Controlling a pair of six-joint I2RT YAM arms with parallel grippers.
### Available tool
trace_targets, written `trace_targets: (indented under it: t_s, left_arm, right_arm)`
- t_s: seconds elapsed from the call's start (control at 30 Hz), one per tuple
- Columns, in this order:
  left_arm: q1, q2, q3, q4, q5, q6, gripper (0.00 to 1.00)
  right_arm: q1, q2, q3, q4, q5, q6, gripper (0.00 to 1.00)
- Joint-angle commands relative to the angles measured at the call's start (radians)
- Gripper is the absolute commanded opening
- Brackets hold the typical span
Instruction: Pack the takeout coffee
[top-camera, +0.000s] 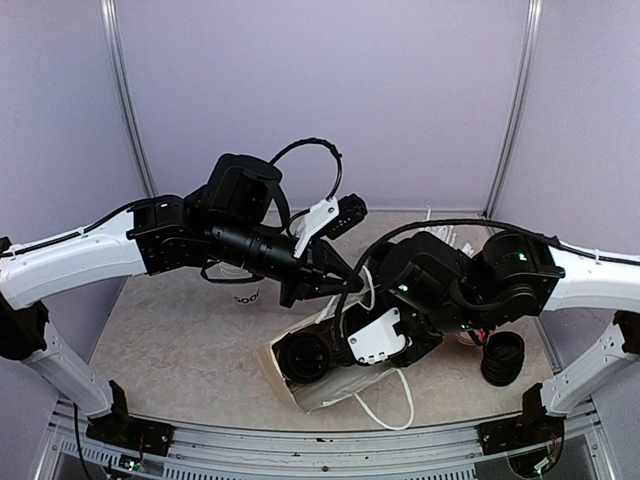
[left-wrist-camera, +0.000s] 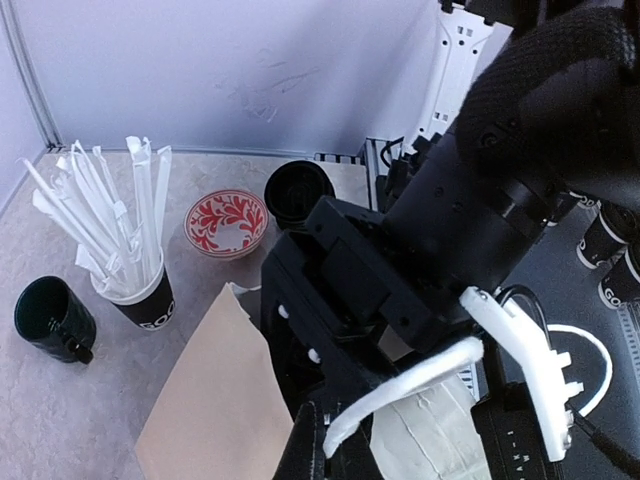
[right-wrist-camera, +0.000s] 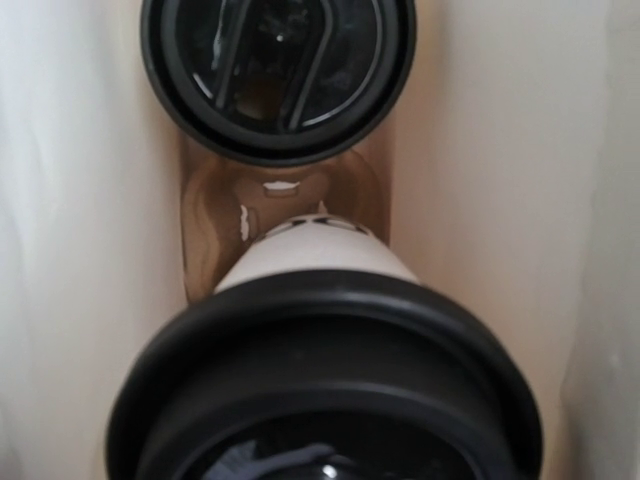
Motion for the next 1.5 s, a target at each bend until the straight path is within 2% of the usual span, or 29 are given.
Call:
trace_targets:
  t_s: [0.0, 0.43, 0.93, 1.07, 1.13, 1.3, 1.47]
  left_arm:
    - [0.033, -0.057, -0.063, 0.09, -0.025, -0.082, 0.0]
    - [0.08, -0.046, -0.066, 0.118, -0.103, -0.201, 0.0]
    - [0.081, 0.014, -0.046, 0.161, -0.024, -0.29, 0.0]
    - [0.076, 0.005, -0.031, 0.094, -0.013, -0.246, 0.31]
    - [0.065, -0.005, -0.022, 0.052, -0.015, -0.196, 0.41]
    - [0.036, -0.068, -0.018, -0.022, -0.038, -0.081, 0.59]
    - [0.037, -0.152, -0.03, -0.049, -0.093, -0.028, 0.67]
  right_arm:
    - [0.004, -0.01, 0.038, -0.021, 0.019, 0.027, 0.37]
    - [0.005, -0.029, 0.032, -0.03, 0.012, 0.011, 0.36]
    - [0.007, 0.007, 0.001, 0.049, -0.008, -0.063, 0.36]
    - [0.006, 0.021, -0.005, 0.07, 0.003, -0.072, 0.36]
    - [0.007, 0.028, -0.005, 0.075, 0.006, -0.071, 0.36]
    - [0.006, 0.03, -0.008, 0.05, 0.015, -0.068, 0.36]
    - [0.004, 0.026, -0.001, 0.022, 0.033, -0.049, 0.36]
